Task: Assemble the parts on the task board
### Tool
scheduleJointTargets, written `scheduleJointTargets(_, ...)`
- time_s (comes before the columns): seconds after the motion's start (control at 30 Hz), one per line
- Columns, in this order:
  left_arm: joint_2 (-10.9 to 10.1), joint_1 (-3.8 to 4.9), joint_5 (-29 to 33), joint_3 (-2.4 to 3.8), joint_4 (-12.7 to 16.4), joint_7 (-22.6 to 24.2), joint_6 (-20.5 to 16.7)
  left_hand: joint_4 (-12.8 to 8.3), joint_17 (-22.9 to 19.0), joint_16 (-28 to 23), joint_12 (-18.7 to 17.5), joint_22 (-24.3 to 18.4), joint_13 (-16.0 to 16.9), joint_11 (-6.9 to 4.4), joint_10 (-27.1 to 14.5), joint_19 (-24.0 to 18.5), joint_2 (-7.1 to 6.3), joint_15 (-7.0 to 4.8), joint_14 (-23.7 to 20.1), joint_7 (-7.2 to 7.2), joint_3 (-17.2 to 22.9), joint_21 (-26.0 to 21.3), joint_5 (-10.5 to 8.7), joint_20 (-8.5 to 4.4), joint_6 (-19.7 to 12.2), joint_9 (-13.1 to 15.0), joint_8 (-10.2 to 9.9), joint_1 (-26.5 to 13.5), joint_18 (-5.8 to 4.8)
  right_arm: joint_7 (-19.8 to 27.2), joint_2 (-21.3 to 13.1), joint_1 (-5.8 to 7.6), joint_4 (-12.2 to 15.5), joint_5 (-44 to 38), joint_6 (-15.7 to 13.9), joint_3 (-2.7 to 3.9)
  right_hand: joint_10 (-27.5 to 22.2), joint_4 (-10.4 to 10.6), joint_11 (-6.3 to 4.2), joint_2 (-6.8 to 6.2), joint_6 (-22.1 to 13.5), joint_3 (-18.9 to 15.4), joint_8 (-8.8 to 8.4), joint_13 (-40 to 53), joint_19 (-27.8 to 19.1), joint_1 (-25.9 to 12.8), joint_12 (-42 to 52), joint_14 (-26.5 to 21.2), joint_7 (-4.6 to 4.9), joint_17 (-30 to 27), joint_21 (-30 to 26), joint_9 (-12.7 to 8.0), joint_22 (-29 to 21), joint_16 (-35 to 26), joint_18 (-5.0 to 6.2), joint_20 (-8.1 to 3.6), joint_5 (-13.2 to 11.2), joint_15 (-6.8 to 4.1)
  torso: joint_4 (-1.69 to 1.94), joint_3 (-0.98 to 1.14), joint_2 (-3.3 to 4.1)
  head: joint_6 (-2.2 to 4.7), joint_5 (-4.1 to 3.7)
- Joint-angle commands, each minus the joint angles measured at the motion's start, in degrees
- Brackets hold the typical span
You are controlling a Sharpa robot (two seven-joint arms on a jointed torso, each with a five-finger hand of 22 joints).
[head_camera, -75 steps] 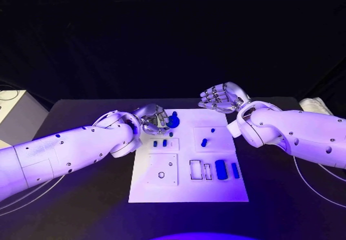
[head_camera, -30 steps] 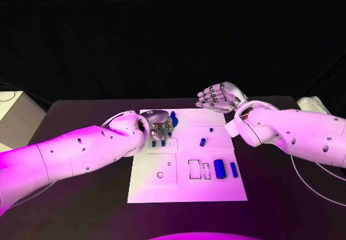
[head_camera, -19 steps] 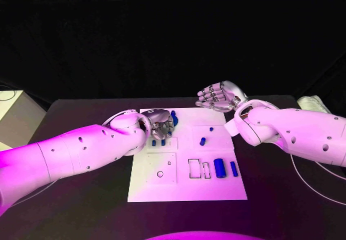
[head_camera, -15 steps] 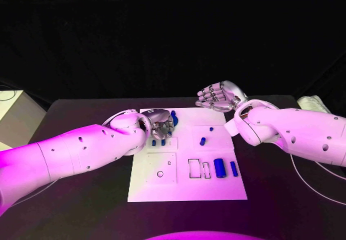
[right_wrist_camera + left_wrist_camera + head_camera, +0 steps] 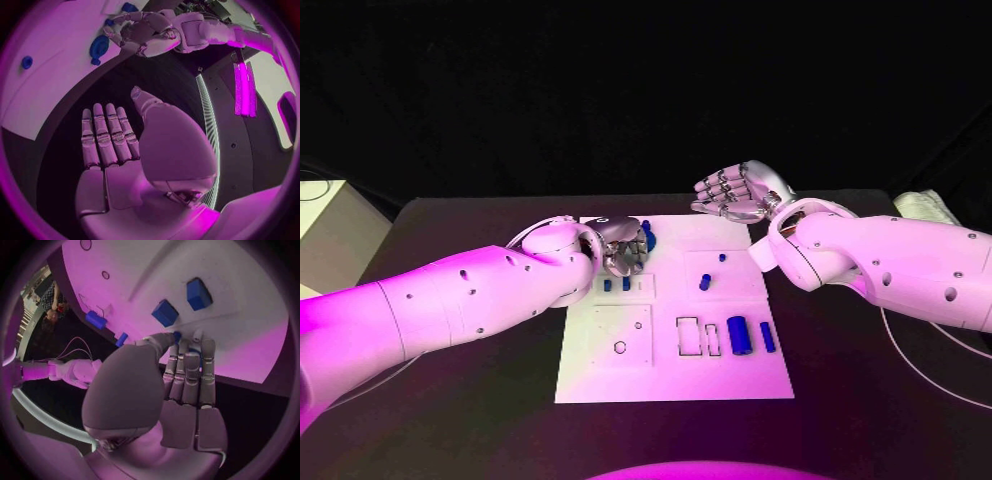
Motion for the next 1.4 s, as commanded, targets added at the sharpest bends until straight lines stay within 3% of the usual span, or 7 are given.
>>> scheduleJointTargets(0.03, 0.34, -0.18, 0.44, -0.15, -0.34, -0.20, 2.04, -0.26, 0.18, 0.32, -0.29, 0.16, -0.13, 0.07, 0.44, 0.37, 0.52, 0.01, 0.45, 0.07, 0.11, 0.26, -0.31, 0.09, 0.53, 0.08, -0.32, 0.08, 0.35, 0.67, 0.02, -0.01, 0.13, -0.47, 0.43, 0.01, 0.38, -0.24, 0.18, 0.59, 0.17, 0.04, -0.17, 0.03, -0.19, -0.19, -0.19, 0.35, 1.18, -0.09, -0.05, -0.06, -0.04, -0.38, 0.25, 0.03, 0.00, 0.13, 0.00, 0.01, 0.01, -0.06, -0.04)
scheduleJointTargets(0.53, 1.01, -0.20, 0.68, -0.28, -1.24, 0.03, 2.84, -0.75, 1.61, 1.07, -1.12, 1.18, -0.17, -0.15, 1.53, 1.16, 0.57, -0.16, 1.76, 0.01, 0.27, 1.18, -0.42, -0.07, 1.21, 0.21, -0.44, -0.33, 0.15, 0.70, -0.06, 0.00, 0.26, -0.48, 0.35, 0.02, 0.38, -0.24, 0.18, 0.59, 0.17, 0.04, -0.17, 0.03, -0.19, -0.19, -0.19, 0.35, 1.18, -0.09, -0.05, -0.06, -0.04, -0.38, 0.25, 0.03, 0.00, 0.13, 0.01, 0.00, -0.03, -0.25, -0.12)
scheduleJointTargets(1.07, 1.42, -0.22, -0.87, -1.76, -1.53, 0.22, 3.03, -1.17, 0.99, 1.27, -3.30, 1.28, -0.42, 0.22, 1.50, 0.89, -0.55, 0.11, 1.71, -0.13, 0.07, 1.28, -0.46, -0.04, 0.39, -0.01, -1.67, -1.47, 0.11, 0.72, -0.13, 0.01, 0.30, -0.48, 0.34, 0.02, 0.52, -0.29, 0.16, 0.60, 0.32, 0.07, -0.20, 0.03, -0.21, -0.26, -0.23, 0.43, 1.15, -0.20, -0.06, -0.08, -0.18, -0.43, 0.26, 0.04, -0.01, 0.11, 0.01, -0.02, -0.01, -0.44, -0.20)
scheduleJointTargets(1.4, 1.34, -0.24, -1.44, -2.03, -1.52, 0.44, 1.17, -3.10, 5.49, 3.08, -3.19, 3.45, 0.74, -0.96, 5.51, 3.05, 0.56, -0.85, 5.15, -0.11, 0.72, 3.13, -0.44, -0.65, 2.99, 0.64, -1.30, -0.82, -0.26, 0.73, -0.19, 0.02, 0.36, -0.49, 0.35, 0.02, 0.52, -0.29, 0.16, 0.60, 0.32, 0.07, -0.20, 0.03, -0.21, -0.26, -0.23, 0.43, 1.15, -0.20, -0.06, -0.08, -0.18, -0.43, 0.26, 0.04, -0.01, 0.11, 0.04, -0.03, 0.02, -0.44, -0.20)
